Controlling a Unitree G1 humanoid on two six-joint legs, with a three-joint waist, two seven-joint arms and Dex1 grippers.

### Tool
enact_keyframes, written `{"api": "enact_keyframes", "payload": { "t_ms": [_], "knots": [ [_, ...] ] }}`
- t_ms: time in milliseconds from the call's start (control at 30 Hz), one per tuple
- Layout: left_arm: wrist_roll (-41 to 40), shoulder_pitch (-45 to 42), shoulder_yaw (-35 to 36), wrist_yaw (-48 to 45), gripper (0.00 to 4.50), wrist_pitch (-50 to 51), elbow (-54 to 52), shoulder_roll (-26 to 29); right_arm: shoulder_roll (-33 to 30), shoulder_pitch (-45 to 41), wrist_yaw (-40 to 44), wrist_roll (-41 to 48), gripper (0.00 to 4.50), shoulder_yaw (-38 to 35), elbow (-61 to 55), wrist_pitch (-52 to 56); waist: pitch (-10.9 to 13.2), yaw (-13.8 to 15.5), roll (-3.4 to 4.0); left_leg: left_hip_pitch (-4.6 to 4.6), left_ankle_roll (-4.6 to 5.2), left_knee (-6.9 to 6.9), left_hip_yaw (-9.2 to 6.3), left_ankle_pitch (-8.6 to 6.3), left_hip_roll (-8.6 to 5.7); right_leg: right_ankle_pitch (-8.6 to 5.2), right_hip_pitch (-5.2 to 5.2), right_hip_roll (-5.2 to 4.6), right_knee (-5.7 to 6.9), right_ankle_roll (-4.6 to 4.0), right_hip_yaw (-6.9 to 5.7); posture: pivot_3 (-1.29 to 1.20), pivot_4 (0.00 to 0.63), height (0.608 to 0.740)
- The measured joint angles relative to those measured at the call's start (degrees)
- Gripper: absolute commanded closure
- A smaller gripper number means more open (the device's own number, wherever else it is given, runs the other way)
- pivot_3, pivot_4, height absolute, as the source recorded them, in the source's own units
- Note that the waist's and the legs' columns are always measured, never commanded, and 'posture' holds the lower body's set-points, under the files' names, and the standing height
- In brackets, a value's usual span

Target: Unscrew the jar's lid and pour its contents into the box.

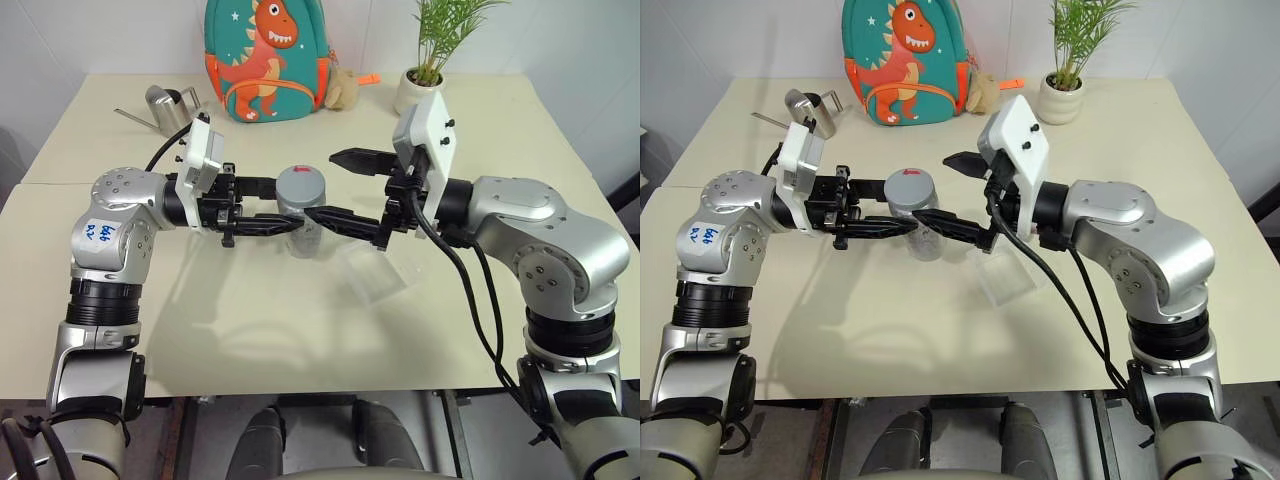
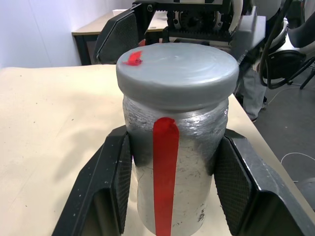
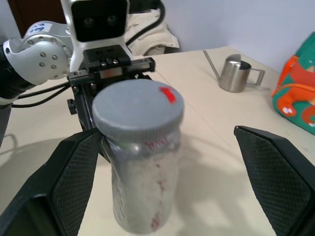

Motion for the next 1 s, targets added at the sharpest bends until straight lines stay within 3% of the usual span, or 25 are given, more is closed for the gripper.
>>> {"api": "enact_keyframes", "payload": {
  "t_ms": [500,667,833,1000],
  "knots": [
    [0.04,-0.01,-0.03,-0.89,2.48,-1.16,2.77,0.24,-6.26,2.59,1.12,4.33,0.01,-2.04,-3.03,2.1,0.0,-0.02,0.0,-0.01,0.01,0.01,0.0,0.0,0.0,0.0,0.0,0.0,-0.04,0.0,0.0,0.0,0.15,0.74],
    [0.14,-0.07,-0.33,-1.73,2.48,-1.55,3.72,0.24,-3.0,-0.78,-1.38,5.99,0.01,-4.39,-0.79,2.0,0.0,0.0,0.0,-0.01,0.01,0.02,0.0,0.0,0.0,0.0,0.0,0.0,0.0,0.0,0.0,0.0,0.15,0.74],
    [0.78,-1.7,-1.44,-2.66,2.48,-3.79,5.06,-0.87,5.08,-5.14,-4.93,8.2,0.01,-3.96,1.93,1.96,0.0,-0.05,0.0,-0.02,0.01,0.0,0.0,0.0,0.0,0.0,-0.02,0.0,0.02,0.0,0.0,0.0,0.15,0.74],
    [1.67,-3.37,-1.6,-3.18,2.48,-7.01,6.97,-1.56,6.85,-5.5,-4.57,8.13,0.01,-1.12,3.24,1.89,0.0,0.08,0.0,-0.05,0.01,0.01,0.0,0.0,0.0,0.0,-0.02,0.0,0.0,0.0,0.0,0.0,0.15,0.74]
  ]
}}
